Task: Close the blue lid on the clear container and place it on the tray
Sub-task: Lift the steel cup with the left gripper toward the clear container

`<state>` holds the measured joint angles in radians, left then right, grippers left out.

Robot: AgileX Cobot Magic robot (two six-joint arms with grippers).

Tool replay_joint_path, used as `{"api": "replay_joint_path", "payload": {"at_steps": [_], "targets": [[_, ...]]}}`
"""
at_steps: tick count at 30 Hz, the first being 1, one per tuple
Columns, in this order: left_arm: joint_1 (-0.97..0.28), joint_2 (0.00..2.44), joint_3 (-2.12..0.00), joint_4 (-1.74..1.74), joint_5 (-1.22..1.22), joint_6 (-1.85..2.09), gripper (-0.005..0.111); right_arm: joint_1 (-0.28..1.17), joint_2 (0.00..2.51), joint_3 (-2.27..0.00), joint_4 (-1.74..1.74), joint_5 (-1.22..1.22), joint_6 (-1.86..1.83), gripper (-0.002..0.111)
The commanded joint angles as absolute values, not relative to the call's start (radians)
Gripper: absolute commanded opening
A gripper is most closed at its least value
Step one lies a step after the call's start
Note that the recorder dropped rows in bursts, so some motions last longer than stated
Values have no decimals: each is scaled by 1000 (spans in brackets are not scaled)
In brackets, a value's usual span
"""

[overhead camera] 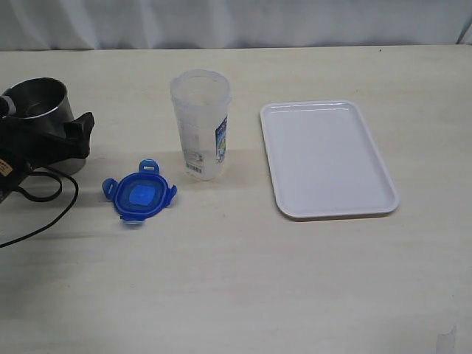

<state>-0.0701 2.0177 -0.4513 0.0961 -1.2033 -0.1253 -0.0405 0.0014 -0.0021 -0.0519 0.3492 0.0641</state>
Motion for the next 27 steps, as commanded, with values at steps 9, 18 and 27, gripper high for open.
{"api": "replay_joint_path", "payload": {"at_steps": [9,18,27], "targets": [[-71,2018,-455,88,-1217,-128,105,-44,0,0,-60,347,56,4],[-71,2018,-455,93,-1213,-128,54,-44,0,0,-60,347,56,4],[-71,2018,-455,94,-1206,-132,2,-44,0,0,-60,347,56,4]]}}
